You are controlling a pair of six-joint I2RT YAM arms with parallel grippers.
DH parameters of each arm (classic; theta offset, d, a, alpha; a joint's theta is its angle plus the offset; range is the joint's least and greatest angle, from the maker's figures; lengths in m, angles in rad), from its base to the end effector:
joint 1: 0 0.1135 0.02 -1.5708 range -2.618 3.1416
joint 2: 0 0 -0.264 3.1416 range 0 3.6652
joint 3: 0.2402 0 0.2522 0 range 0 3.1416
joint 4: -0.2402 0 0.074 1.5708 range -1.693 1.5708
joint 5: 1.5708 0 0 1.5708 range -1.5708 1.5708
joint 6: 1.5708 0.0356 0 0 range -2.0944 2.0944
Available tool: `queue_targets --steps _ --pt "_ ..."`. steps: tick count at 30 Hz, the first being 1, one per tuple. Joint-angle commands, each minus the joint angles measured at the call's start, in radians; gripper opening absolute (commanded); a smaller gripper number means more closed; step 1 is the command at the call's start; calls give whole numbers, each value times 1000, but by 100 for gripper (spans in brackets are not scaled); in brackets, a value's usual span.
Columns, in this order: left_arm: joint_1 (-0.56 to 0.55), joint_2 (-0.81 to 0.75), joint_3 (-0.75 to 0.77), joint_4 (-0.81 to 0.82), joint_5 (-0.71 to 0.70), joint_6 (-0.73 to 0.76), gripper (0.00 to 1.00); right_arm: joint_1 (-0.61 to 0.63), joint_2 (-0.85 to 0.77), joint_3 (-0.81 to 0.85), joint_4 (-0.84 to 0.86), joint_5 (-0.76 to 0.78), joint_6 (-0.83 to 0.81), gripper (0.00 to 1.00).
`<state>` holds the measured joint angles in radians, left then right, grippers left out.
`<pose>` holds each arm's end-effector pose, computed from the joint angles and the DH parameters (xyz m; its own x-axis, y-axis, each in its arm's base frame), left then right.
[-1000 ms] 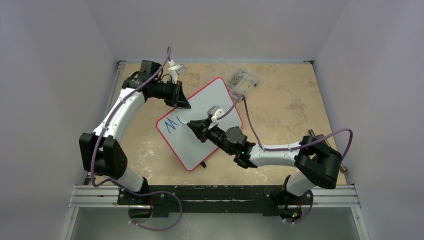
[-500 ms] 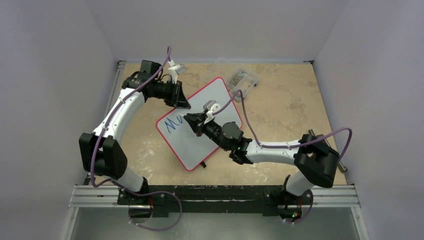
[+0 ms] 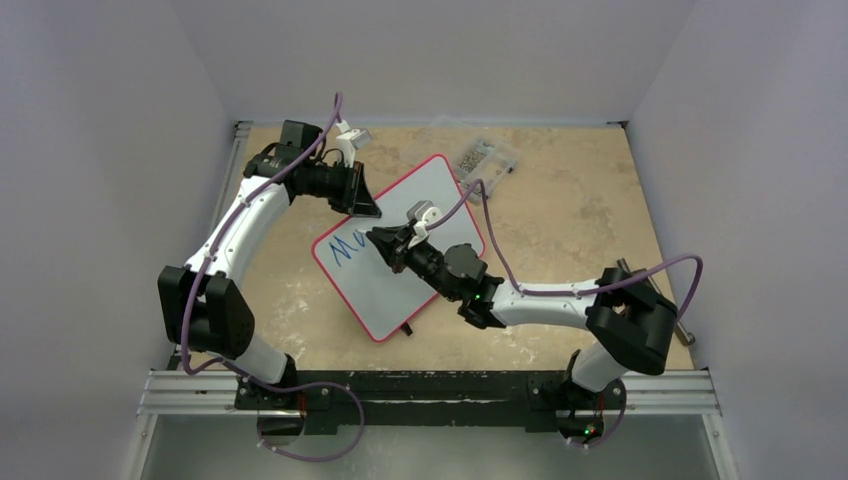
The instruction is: Write a sentence on the whiteboard
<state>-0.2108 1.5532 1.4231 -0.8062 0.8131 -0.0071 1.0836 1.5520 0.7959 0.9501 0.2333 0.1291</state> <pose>0.3118 -0.0932 0.3259 -0.7915 0.1644 -0.5886 0.5593 0.5831 -0.5892 0.1669 0.2975 0.2740 -0.0075 0.2534 -0.9673 -0.7589 0.6285 0.1705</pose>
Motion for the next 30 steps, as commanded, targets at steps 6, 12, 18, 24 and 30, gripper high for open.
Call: queue_targets --steps 6,12,18,24,30 --pt "-11 -33 17 -18 -52 26 0 -3 -28 -44 38 -50 30 0" --pt "-12 -34 16 -19 -55 26 0 -3 -77 -43 39 -71 30 0" --pt "-12 -25 16 -21 -59 28 0 -2 -154 -63 34 -42 21 0" --pt "-11 -32 15 -13 -73 20 0 -4 -168 -84 22 -7 -21 0" --pt "-12 -30 19 -10 -87 16 0 -4 -133 -88 37 1 -22 0"
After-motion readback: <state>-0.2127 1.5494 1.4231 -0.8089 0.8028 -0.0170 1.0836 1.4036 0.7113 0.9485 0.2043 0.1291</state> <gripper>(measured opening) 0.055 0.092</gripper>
